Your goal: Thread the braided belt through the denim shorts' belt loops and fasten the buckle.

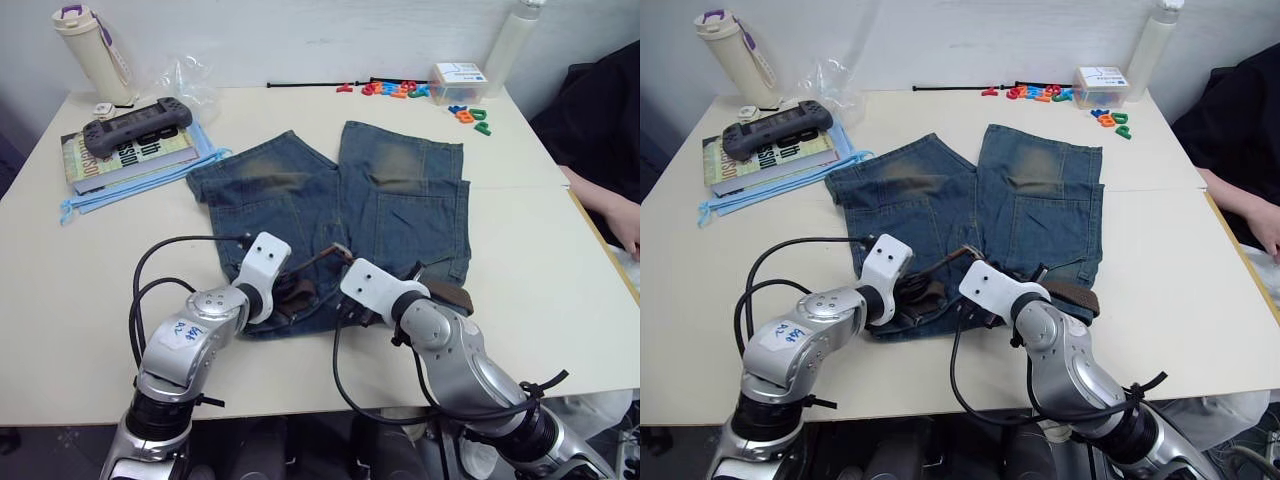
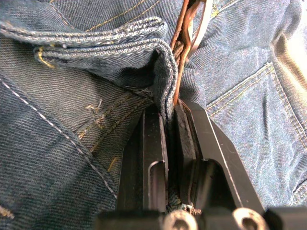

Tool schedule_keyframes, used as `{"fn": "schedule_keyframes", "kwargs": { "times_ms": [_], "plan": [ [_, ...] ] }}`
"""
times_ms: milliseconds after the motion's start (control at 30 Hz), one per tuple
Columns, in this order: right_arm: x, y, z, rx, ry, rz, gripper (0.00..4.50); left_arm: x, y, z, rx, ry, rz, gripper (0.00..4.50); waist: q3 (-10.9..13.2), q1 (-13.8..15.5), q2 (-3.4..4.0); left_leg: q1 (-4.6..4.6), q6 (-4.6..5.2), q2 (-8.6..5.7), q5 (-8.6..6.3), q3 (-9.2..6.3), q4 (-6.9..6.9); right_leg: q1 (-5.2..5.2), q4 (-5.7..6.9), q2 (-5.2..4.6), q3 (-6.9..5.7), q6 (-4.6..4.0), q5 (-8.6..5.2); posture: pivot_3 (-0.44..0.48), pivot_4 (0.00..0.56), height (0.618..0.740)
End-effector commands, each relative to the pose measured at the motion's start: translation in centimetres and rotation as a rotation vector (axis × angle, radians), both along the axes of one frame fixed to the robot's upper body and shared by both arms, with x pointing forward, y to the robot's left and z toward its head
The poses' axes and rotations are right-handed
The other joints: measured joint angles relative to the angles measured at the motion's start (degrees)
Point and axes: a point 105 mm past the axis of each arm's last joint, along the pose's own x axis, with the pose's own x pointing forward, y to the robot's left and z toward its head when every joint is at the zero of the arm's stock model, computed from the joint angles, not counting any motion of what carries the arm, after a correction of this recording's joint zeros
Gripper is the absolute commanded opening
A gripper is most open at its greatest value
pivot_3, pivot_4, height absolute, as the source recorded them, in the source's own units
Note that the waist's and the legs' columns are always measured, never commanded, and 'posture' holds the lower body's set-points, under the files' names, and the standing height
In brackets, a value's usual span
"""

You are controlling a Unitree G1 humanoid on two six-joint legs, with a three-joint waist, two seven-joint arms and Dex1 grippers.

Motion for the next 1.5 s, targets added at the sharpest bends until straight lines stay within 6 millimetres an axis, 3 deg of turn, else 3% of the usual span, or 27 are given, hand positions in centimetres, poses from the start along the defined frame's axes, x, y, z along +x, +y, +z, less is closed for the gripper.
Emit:
{"fn": "schedule_keyframes", "kwargs": {
  "times_ms": [33,400,900,1267,1500],
  "plan": [
    [-0.5,1.0,0.6,0.013,-0.017,0.052,0.02,0.1,-0.2,-0.4,0.006,0.012,-0.001,0.0,0.0,0.0,0.0,0.0,0.0,0.0,0.0,0.0,0.0,0.0,0.0,0.0,-0.01,0.0,0.0,0.0,0.15,0.717],
    [-0.1,0.5,0.8,0.033,-0.017,0.02,0.02,-1.4,1.1,-1.5,0.083,0.041,-0.026,0.0,0.0,-0.3,0.0,0.03,-0.01,0.01,0.0,0.01,-0.02,-0.01,0.01,0.02,0.01,0.0,0.0,0.0,0.15,0.717],
    [-0.1,0.7,1.1,0.028,-0.026,0.036,0.02,-1.1,2.3,-2.0,0.075,0.079,0.061,0.0,0.0,-0.3,0.0,0.05,-0.02,0.03,0.0,0.01,-0.03,-0.02,0.0,0.04,0.05,-0.01,0.0,0.0,0.15,0.717],
    [-0.3,1.0,1.3,0.026,-0.031,0.057,0.02,-0.4,1.0,-2.3,0.049,0.085,0.048,0.0,-0.1,-0.1,-0.01,0.09,-0.02,0.04,0.0,0.01,-0.02,0.02,0.02,0.02,0.06,-0.01,0.0,0.0,0.15,0.717],
    [-0.6,1.4,0.9,0.02,-0.015,0.079,0.02,0.4,-1.0,-0.6,-0.016,0.029,0.01,0.0,-0.1,0.1,-0.02,0.1,-0.02,0.02,0.0,0.01,0.0,0.06,0.02,-0.01,0.04,-0.01,0.0,0.0,0.15,0.717]
  ]
}}
